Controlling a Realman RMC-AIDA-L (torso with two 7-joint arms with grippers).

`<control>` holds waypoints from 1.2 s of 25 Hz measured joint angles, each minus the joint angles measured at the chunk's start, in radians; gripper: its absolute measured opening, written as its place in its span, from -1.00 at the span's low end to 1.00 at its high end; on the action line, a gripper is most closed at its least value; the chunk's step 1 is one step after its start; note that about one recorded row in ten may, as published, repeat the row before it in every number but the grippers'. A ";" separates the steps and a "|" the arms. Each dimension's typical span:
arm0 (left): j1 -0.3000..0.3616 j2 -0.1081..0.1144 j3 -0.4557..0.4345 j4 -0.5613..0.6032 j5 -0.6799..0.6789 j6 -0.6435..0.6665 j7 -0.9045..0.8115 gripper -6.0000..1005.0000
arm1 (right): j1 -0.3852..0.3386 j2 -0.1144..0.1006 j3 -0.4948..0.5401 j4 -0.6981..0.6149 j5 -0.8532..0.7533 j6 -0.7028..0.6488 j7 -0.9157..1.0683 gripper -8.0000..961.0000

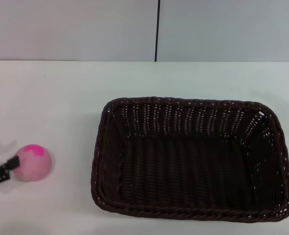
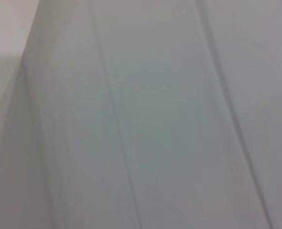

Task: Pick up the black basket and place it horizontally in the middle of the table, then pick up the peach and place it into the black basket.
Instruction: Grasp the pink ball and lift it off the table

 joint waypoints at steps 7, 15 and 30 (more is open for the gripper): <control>-0.022 -0.008 0.030 -0.011 0.078 -0.077 0.009 0.55 | 0.032 -0.001 0.075 0.196 0.025 -0.083 -0.039 0.60; -0.027 -0.005 0.042 -0.053 0.091 -0.089 0.042 0.50 | 0.046 -0.003 0.095 0.269 0.022 -0.086 -0.057 0.60; -0.023 -0.005 0.040 -0.101 0.072 -0.049 0.139 0.03 | 0.069 -0.004 0.249 0.482 0.022 -0.079 -0.119 0.60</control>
